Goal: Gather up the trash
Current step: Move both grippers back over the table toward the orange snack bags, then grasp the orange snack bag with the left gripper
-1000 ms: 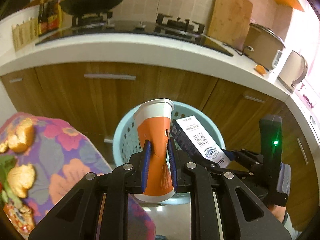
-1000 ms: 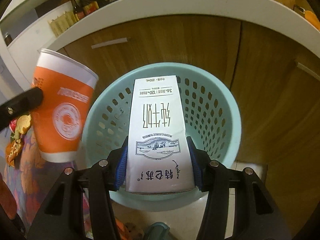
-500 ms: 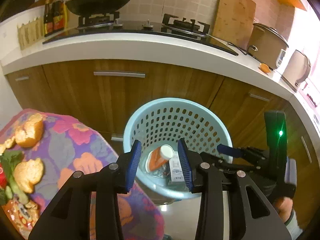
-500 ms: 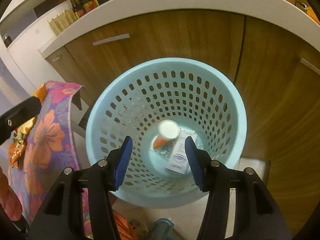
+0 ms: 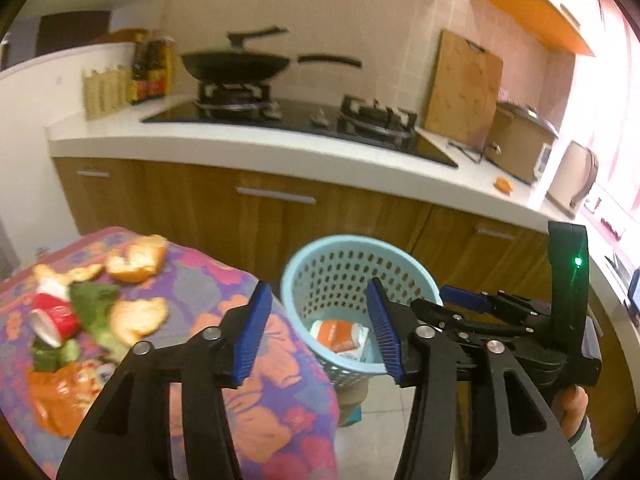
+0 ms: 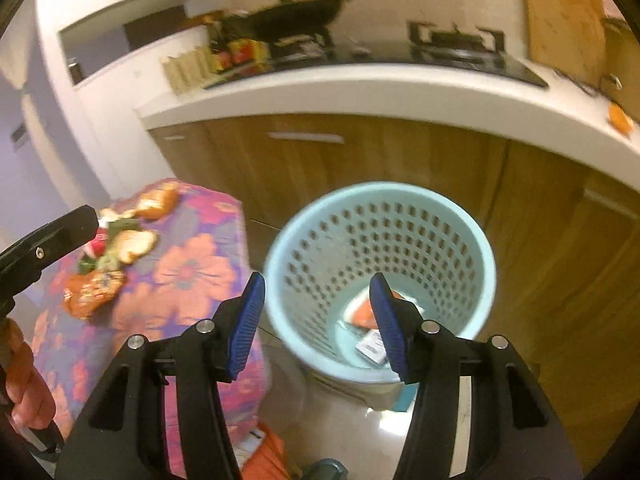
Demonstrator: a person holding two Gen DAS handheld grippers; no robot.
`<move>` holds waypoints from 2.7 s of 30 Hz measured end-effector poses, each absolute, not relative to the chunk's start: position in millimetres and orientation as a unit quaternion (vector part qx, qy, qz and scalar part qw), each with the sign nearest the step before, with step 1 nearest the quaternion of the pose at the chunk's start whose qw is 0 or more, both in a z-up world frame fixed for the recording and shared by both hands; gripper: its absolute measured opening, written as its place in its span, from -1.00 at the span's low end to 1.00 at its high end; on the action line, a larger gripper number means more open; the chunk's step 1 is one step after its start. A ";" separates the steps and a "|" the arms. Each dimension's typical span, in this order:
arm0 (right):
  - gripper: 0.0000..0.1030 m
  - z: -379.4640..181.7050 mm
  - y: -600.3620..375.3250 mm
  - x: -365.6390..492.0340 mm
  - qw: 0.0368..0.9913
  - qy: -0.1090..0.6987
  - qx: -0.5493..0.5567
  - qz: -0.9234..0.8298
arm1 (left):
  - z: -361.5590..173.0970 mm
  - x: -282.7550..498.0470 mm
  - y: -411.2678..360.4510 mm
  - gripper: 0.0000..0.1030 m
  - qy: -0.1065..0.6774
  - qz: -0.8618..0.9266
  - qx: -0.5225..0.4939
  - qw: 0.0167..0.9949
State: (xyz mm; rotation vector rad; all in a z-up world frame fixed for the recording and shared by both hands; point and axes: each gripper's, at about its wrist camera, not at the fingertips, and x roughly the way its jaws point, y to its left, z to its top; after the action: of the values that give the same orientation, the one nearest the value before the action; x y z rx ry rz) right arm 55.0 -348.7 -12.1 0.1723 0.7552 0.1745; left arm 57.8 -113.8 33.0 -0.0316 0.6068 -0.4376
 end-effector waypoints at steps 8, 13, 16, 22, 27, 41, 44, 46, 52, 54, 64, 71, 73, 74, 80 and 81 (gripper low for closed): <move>-0.01 7.5 -283.6 35.4 0.924 0.347 0.048 0.154 | 53.9 14.2 -45.2 0.03 0.264 -0.157 -0.040 0.951; -0.01 7.6 -244.3 25.9 0.918 0.344 0.027 0.195 | 55.2 -8.9 0.8 0.04 0.255 -0.102 -0.056 0.960; -0.01 4.5 -222.0 21.4 0.916 0.337 0.013 0.219 | 49.4 -23.0 37.6 0.06 0.256 -0.060 -0.069 0.962; 0.07 -6.7 -188.9 20.8 0.910 0.327 0.007 0.253 | 26.6 -38.1 102.2 0.09 0.282 -0.002 -0.110 0.953; 0.08 -18.2 -163.4 27.2 0.903 0.339 -0.004 0.263 | -0.6 -36.4 137.8 0.09 0.312 0.002 -0.152 0.938; 0.09 -23.9 -121.8 45.2 0.883 0.362 -0.007 0.298 | -32.8 39.8 142.8 0.44 0.367 0.000 -0.147 0.919; 0.11 -23.2 -106.3 53.3 0.875 0.371 -0.007 0.311 | -43.1 57.8 140.1 0.44 0.386 0.012 -0.125 0.914; 0.19 -26.0 -94.7 57.3 0.872 0.376 -0.014 0.314 | -50.7 66.8 142.1 0.44 0.396 0.017 -0.121 0.910; 0.21 -44.2 -77.1 70.1 0.862 0.405 -0.016 0.303 | -68.4 71.9 148.1 0.44 0.400 0.003 -0.138 0.906; 0.21 -48.6 -75.2 74.2 0.861 0.416 -0.020 0.291 | -72.0 71.5 147.1 0.44 0.400 0.000 -0.140 0.906; 0.21 -59.5 -73.9 88.3 0.858 0.447 -0.021 0.252 | -64.9 57.8 124.0 -0.32 0.375 -0.009 -0.091 0.923; 0.21 -59.6 -77.2 89.4 0.855 0.448 -0.005 0.261 | -56.2 40.6 135.9 -0.58 0.333 -0.018 -0.128 0.934; 0.21 -59.1 -83.1 92.3 0.854 0.448 0.012 0.263 | -54.7 34.6 142.4 -0.58 0.321 -0.018 -0.144 0.936; 0.21 -58.4 -86.8 93.4 0.856 0.446 0.019 0.260 | -54.4 33.2 145.0 -0.58 0.319 -0.016 -0.150 0.936; 0.21 -50.7 -94.6 106.7 0.870 0.430 0.039 0.236 | -50.0 31.6 151.7 -0.58 0.305 -0.005 -0.167 0.938; 0.21 -52.9 -89.3 112.5 0.867 0.439 0.032 0.236 | -49.9 31.9 151.5 -0.58 0.306 -0.004 -0.167 0.937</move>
State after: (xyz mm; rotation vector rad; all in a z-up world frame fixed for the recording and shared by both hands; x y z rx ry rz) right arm 112.5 -89.3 -52.9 0.0663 0.9188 0.4939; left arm 31.9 151.5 -49.9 -0.3402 0.6244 -0.0081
